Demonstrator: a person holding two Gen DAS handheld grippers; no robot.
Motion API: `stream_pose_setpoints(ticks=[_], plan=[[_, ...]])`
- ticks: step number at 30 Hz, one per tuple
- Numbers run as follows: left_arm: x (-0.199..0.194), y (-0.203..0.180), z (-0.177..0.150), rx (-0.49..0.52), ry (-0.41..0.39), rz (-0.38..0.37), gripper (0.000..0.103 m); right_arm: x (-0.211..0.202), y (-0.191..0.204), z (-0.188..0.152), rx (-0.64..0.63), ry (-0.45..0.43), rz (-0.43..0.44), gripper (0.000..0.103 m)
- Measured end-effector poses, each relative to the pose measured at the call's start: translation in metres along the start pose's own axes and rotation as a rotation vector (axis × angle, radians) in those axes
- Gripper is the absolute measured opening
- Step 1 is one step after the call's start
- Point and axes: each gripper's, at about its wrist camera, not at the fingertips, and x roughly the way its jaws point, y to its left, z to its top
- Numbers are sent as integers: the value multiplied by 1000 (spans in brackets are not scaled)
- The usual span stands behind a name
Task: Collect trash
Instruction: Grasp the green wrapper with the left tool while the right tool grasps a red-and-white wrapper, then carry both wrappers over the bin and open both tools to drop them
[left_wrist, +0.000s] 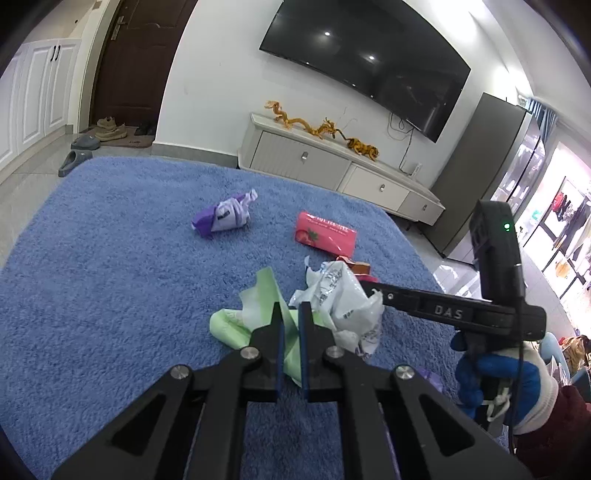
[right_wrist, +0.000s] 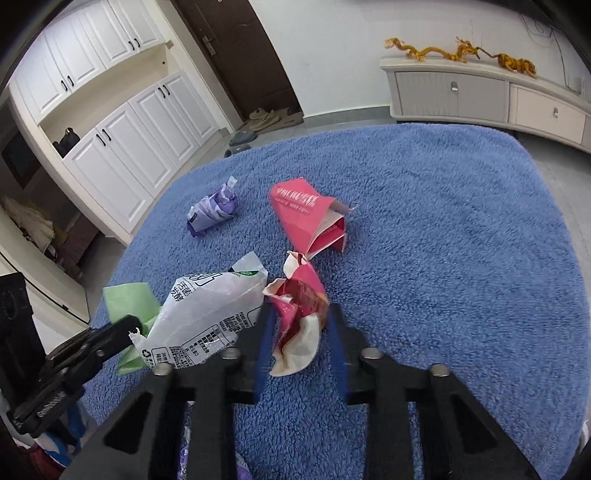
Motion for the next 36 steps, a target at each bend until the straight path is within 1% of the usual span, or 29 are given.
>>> stream_pose_setpoints(ticks=[4, 10, 18, 22, 27, 32, 35, 36], plan=[[-18, -6, -1, 27, -25, 18, 3, -8, 4, -6, -6, -34, 26, 15], [-44, -15, -1, 49, -62, 27, 3, -44, 8, -24, -3, -104, 49, 13], [-88, -51, 5, 133, -148, -2, 3, -119, 3, -51, 0, -219, 20, 12], [-98, -79, 7, 174, -167, -38, 3, -162, -11, -71, 20, -288, -23, 12], [-95, -116, 7, 227, -164, -95, 3, -219, -38, -104, 77, -377, -93, 12], [-83, -167, 1, 302, -136, -173, 3, -270, -78, -142, 175, -453, -183, 12], [-70, -203, -7, 361, -105, -220, 3, -294, -102, -166, 239, -483, -233, 12], [-65, -214, -9, 381, -92, -237, 3, -303, -113, -177, 267, -493, -262, 12]])
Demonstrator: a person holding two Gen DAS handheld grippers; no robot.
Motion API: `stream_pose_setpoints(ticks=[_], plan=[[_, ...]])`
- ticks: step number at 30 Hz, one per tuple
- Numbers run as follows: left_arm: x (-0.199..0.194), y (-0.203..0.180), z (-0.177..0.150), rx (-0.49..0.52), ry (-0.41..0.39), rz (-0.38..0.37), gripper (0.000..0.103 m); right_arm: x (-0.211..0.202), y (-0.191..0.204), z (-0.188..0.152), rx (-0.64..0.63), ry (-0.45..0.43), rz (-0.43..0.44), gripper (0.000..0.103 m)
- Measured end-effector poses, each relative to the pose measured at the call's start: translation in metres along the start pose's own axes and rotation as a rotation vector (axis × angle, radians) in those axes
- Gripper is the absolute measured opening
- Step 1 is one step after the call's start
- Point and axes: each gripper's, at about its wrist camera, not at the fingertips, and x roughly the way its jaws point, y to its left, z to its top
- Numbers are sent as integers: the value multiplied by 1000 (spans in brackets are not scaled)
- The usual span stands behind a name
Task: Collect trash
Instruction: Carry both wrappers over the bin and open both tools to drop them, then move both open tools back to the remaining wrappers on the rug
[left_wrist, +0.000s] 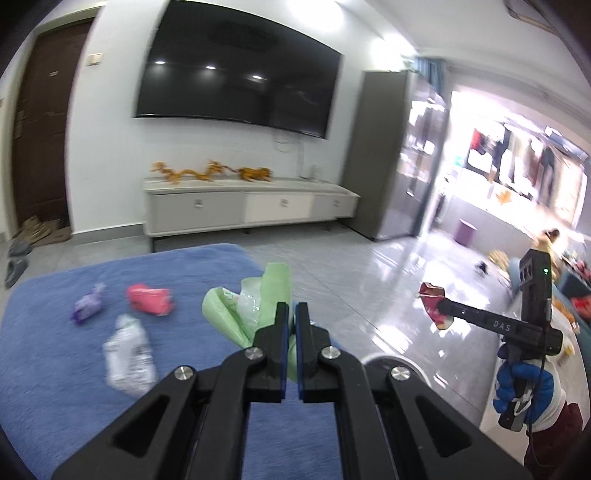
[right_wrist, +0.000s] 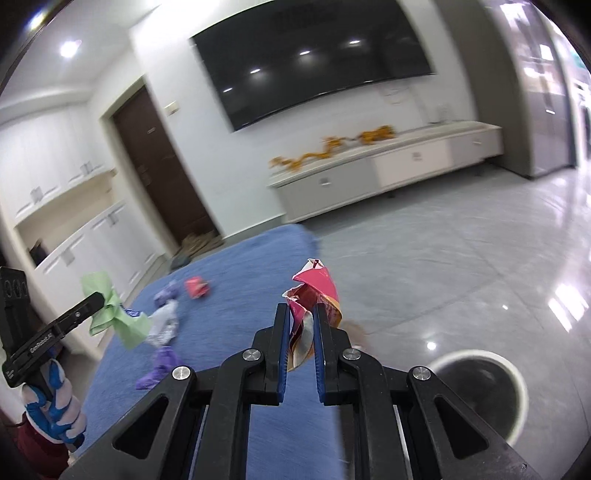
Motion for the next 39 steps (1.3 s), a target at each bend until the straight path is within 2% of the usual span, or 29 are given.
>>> stream_pose_setpoints(ticks=[7, 13, 19, 24, 25, 27, 29, 34, 39], plan=[[67, -85, 1, 142, 130, -146, 3, -27, -84, -22, 145, -14, -127, 12], [137, -157, -9, 238, 275, -250, 4, -9, -142, -56, 279, 49, -172, 12], [206, -206, -27, 260, 404, -318, 7, 15, -195, -87, 394, 123, -191, 13], [245, -225, -42, 240, 491, -364, 7, 27, -228, -105, 448, 164, -207, 13], [252, -228, -46, 238, 510, -365, 9, 28, -232, -107, 457, 167, -209, 17], [264, -234, -53, 234, 538, -371, 20, 32, -239, -109, 481, 172, -220, 24], [274, -237, -58, 227, 554, -363, 50, 32, -247, -115, 499, 177, -228, 27], [285, -236, -67, 219, 583, -353, 51, 32, -259, -124, 529, 188, -249, 29], [281, -226, -64, 212, 564, -315, 51, 31, -263, -125, 542, 193, -267, 29]])
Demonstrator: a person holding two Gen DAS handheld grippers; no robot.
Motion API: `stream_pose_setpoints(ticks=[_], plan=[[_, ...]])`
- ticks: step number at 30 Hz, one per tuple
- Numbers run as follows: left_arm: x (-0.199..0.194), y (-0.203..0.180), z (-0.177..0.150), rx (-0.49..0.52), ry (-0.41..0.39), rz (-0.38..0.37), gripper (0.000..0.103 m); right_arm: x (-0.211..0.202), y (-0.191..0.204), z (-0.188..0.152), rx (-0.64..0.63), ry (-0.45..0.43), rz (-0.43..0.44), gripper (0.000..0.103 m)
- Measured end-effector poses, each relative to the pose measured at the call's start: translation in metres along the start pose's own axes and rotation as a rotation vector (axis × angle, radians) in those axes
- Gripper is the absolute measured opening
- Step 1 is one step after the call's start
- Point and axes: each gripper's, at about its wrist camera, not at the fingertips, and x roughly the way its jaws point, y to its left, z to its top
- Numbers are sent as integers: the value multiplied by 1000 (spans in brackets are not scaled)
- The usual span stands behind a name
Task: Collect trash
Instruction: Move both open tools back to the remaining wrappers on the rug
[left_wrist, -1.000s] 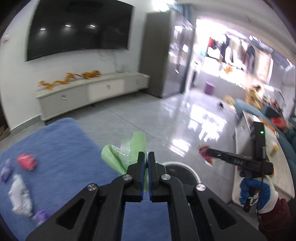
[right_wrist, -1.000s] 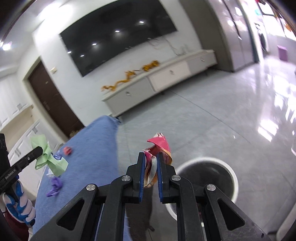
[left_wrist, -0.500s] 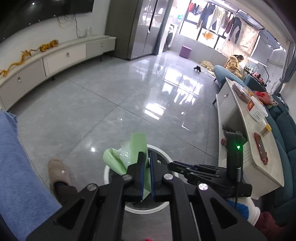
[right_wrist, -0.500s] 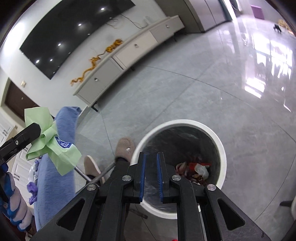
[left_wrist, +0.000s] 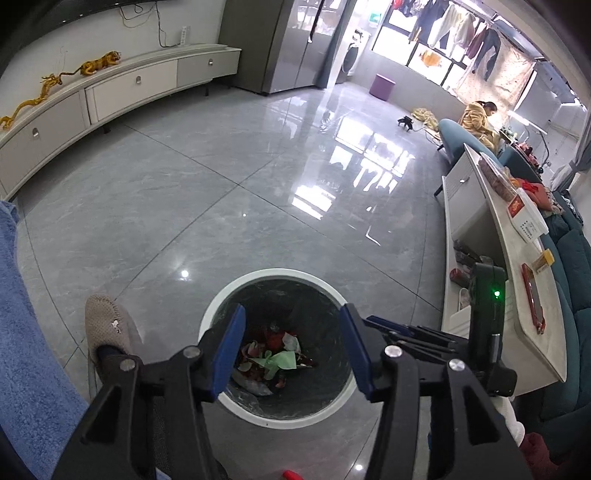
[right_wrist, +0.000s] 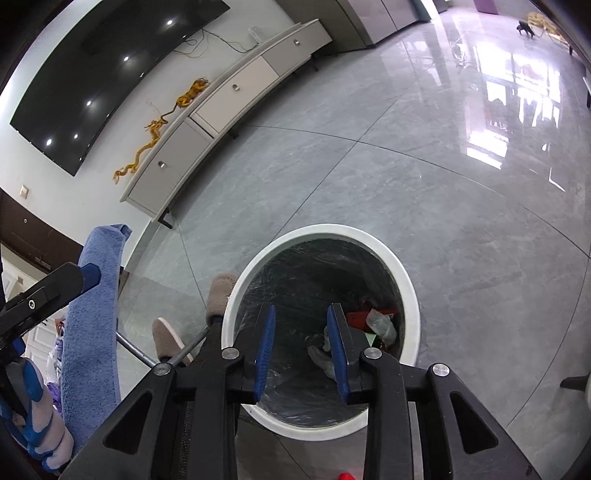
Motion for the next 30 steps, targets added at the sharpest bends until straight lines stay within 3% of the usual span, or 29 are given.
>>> stream_pose_setpoints(ticks=[15, 25, 29, 30], plan=[[-78, 38, -20, -34, -117, 179, 51, -31, 59, 2, -113, -53, 11, 32], [-155, 152, 20, -198, -243, 408, 51, -94, 156, 33, -306, -167, 37, 35], [-190, 198, 38, -261, -294, 483, 51, -134, 225, 64, -436, -222, 37, 37], [-202, 210, 40, -275, -316, 514, 51, -144, 242, 70, -476, -237, 41, 42]])
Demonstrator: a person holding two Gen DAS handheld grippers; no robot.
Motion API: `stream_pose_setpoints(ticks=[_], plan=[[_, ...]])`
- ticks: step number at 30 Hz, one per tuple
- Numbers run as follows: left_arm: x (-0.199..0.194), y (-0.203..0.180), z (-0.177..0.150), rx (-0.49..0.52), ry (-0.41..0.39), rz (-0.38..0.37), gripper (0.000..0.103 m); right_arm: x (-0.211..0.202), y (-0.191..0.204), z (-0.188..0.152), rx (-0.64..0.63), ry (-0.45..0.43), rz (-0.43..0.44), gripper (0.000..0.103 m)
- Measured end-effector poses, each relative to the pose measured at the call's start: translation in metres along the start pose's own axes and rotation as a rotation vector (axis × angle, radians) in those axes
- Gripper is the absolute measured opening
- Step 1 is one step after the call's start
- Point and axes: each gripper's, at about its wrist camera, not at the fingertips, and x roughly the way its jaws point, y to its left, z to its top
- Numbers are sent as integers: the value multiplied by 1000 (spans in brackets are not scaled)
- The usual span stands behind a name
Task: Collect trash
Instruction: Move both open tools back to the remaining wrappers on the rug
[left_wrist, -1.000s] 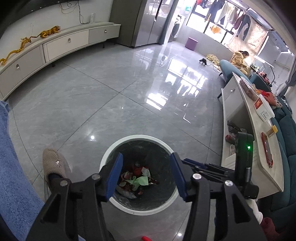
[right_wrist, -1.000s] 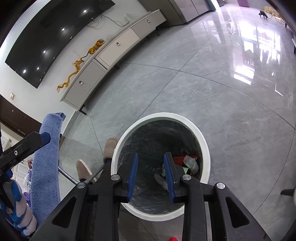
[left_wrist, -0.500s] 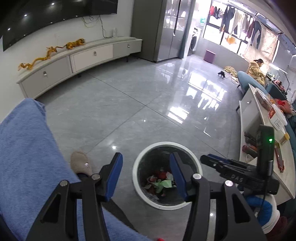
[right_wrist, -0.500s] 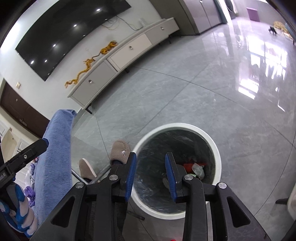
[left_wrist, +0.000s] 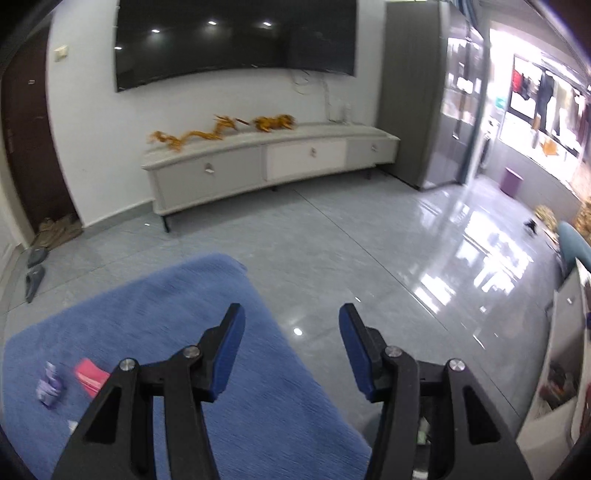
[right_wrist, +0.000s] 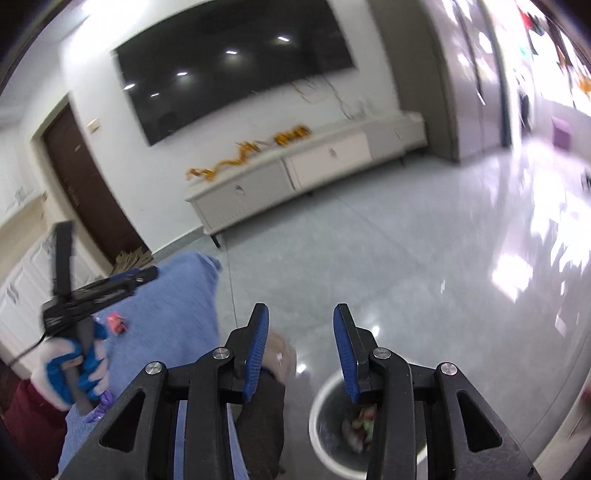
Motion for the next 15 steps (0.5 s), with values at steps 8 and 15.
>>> stream_pose_setpoints(ticks=[8, 15], plan=[[-38, 102, 20, -136, -74, 82, 51, -66, 89, 51, -133, -115, 204, 66], [-66, 229, -19, -271, -65, 226, 51, -87, 146, 24, -237, -106, 338, 66]])
